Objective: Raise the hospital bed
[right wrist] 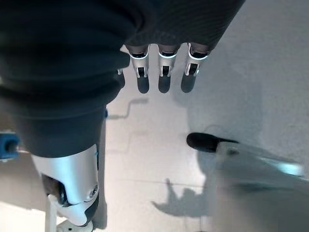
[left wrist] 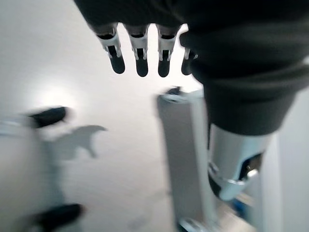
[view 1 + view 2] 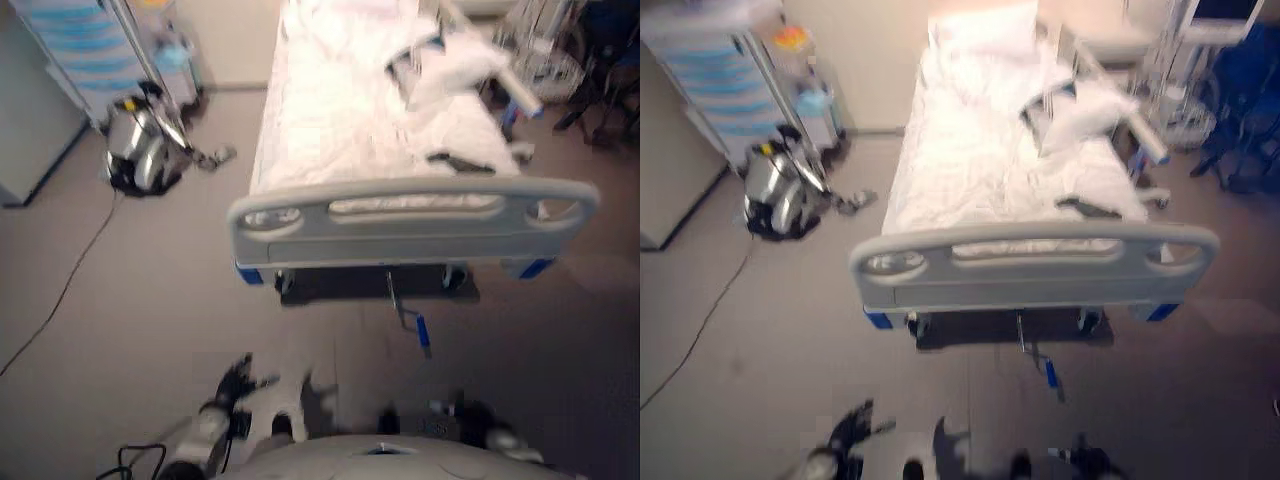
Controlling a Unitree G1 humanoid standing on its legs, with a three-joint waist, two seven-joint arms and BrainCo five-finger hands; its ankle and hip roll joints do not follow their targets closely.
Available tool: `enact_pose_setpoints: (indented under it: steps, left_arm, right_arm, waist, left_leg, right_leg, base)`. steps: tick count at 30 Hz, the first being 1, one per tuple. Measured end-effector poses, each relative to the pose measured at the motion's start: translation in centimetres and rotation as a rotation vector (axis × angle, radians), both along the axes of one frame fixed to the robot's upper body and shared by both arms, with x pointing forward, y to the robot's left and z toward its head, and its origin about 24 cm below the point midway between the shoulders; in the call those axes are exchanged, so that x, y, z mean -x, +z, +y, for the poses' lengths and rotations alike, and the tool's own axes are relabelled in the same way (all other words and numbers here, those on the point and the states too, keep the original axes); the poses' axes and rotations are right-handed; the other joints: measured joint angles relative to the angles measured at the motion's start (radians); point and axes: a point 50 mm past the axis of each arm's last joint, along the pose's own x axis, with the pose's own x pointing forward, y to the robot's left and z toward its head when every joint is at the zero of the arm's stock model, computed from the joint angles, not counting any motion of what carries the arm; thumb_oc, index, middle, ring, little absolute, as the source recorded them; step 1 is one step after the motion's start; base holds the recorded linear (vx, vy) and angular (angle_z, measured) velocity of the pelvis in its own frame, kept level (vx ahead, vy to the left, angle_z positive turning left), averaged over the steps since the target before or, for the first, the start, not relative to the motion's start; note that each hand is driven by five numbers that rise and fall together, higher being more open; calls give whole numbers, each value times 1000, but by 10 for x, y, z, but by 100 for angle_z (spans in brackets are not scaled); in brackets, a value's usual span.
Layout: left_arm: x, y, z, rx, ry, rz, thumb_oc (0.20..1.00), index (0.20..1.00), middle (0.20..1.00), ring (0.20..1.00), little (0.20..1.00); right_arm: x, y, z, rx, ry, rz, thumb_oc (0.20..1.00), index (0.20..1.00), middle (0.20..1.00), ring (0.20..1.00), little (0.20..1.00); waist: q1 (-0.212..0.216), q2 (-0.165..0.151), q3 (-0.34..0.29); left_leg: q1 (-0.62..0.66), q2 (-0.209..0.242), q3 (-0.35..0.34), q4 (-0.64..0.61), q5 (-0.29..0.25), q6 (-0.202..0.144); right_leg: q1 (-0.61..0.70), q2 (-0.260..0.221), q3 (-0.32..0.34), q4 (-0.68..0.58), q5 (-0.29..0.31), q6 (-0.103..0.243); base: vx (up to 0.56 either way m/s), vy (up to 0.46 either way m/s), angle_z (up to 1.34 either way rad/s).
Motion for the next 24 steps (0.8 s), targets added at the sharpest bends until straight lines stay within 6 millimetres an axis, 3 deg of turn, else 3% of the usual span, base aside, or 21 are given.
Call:
enact_pose_setpoints:
  steps: [1,2,3,5,8,9,12,19,24]
  left_arm:
    - [-9,9,-2,-3,-23,-44,1000,1000,1000,1000,1000]
    - [-31,33,-4,-15,-72,-153,1000,1000,1000,1000,1000]
    - [-39,48,-6,-26,-117,-220,1000,1000,1000,1000,1000]
    - [-69,102,-16,-51,-233,-441,1000,1000,1000,1000,1000]
    - [-79,151,-25,-82,-353,-629,1000,1000,1000,1000,1000]
    - [-90,167,-30,-85,-365,-682,1000,1000,1000,1000,1000]
    - [-96,198,-37,-95,-409,-803,1000,1000,1000,1000,1000]
    - [-97,242,-51,-94,-482,-962,1000,1000,1000,1000,1000]
    - [-92,268,-61,-71,-522,-1069,1000,1000,1000,1000,1000]
  right_arm:
    - [-9,4,-1,8,14,-27,1000,1000,1000,1000,1000]
    - [-34,18,1,18,43,-104,1000,1000,1000,1000,1000]
    - [-41,24,2,23,65,-141,1000,1000,1000,1000,1000]
    - [-81,54,6,31,114,-302,1000,1000,1000,1000,1000]
    - [-113,87,15,29,156,-468,1000,1000,1000,1000,1000]
    - [-129,102,20,30,164,-520,1000,1000,1000,1000,1000]
    - [-150,147,38,-12,220,-747,1000,1000,1000,1000,1000]
    - [-157,172,30,-17,130,-857,1000,1000,1000,1000,1000]
    - [-159,202,35,-41,141,-997,1000,1000,1000,1000,1000]
  waist:
    - [0,4,20]
    - [-2,14,61]
    - [-3,15,77]
    - [0,30,150]
    - [-1,30,218]
    - [-2,32,269]
    - [-26,22,328]
    - [-31,17,351]
    - [-40,10,353]
  left_leg:
    - [-13,0,1,2,1,2]
    - [-33,-3,5,0,6,8]
    - [-59,-2,6,8,4,5]
    - [-128,-5,9,30,16,12]
    - [-202,-6,23,42,29,11]
    - [-207,-8,30,42,40,11]
    - [-295,-7,30,74,37,12]
    - [-412,-6,28,108,35,9]
    - [-548,-7,9,157,34,8]
  right_leg:
    - [-10,-4,3,4,4,-1]
    - [-40,-5,6,2,16,2]
    - [-63,-8,8,9,18,0]
    - [-138,-8,15,37,31,-2]
    - [-238,-8,32,83,33,-7]
    - [-254,-8,39,96,37,-12]
    - [-367,-13,46,175,12,-17]
    - [-525,-21,52,293,-34,-25]
    - [-663,-27,49,366,-54,-31]
  base:
    - [-196,-17,-6]
    - [-196,-17,-10]
    - [-185,-21,-16]
    - [-189,-15,-11]
    - [-102,-13,-16]
    - [-166,-46,-17]
    - [-91,-22,-6]
    - [-70,-26,1]
    - [-18,-48,7]
